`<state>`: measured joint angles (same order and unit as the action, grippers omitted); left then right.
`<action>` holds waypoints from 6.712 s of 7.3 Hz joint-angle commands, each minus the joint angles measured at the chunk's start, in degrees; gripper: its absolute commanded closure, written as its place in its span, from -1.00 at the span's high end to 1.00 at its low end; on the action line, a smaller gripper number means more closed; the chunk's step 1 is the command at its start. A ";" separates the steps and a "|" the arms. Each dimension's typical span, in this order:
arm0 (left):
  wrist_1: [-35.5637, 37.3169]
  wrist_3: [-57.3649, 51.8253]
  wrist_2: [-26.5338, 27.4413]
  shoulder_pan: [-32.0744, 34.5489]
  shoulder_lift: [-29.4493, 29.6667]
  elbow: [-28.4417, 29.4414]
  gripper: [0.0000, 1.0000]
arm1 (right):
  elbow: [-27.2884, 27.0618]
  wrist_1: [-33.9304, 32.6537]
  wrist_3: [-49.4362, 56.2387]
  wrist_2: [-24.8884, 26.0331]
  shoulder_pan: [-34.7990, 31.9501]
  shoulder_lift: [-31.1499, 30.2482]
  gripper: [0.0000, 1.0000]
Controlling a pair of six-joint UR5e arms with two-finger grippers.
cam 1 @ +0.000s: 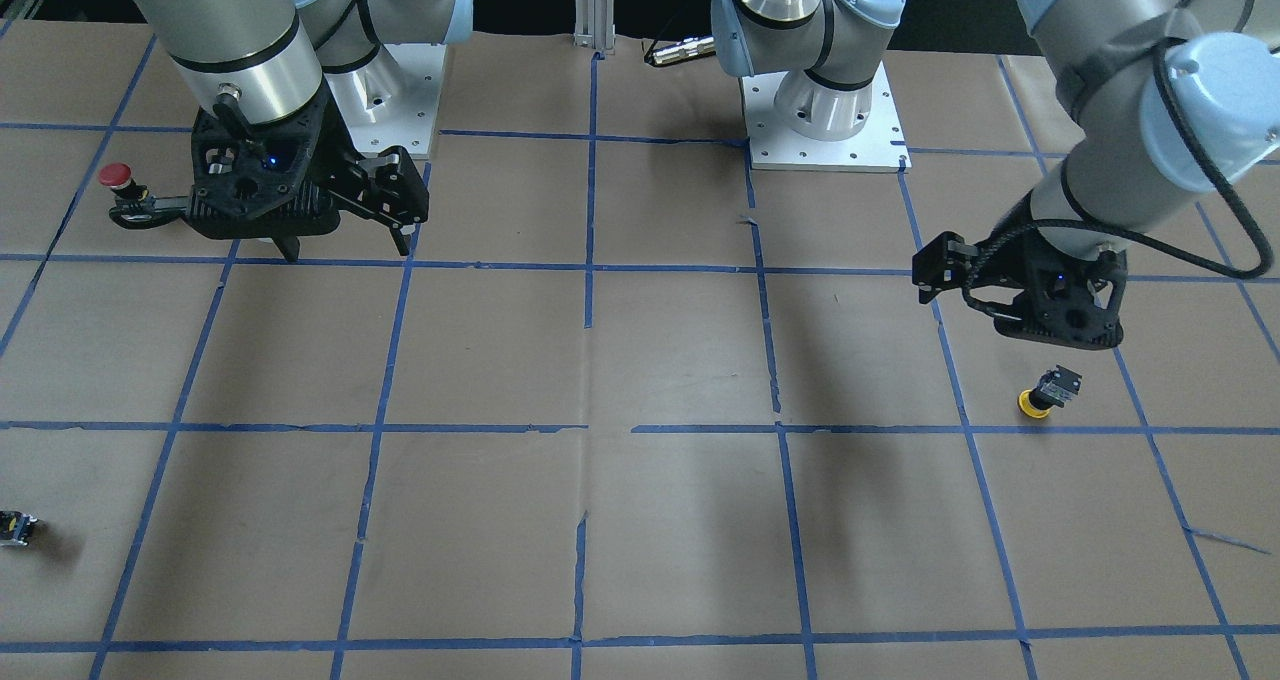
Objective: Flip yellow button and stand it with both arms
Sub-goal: 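Move the left gripper down toward the yellow-capped button lying on its side, then close the left gripper on the yellow button's square base, then raise the button with the left gripper while the right gripper swings over, then close the right gripper on the yellow cap held by the left gripper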
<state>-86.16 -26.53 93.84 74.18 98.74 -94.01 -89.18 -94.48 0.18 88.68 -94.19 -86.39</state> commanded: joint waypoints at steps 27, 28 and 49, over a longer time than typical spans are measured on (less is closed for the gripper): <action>22.41 -46.51 -6.47 -14.43 4.55 -12.43 -0.75 | -0.12 0.52 0.00 0.00 -0.03 -0.09 1.00; 17.30 -44.85 -9.70 -11.20 2.01 -11.82 -0.75 | -0.12 0.79 0.00 0.00 0.32 -0.09 1.00; -11.84 13.88 -86.90 7.56 -9.79 -8.65 -0.81 | -11.10 11.34 -9.93 -80.51 8.14 -3.78 0.85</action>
<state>-98.04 -12.61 6.95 81.74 89.01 -102.60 -100.23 -82.70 -9.66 8.33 -85.65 -89.80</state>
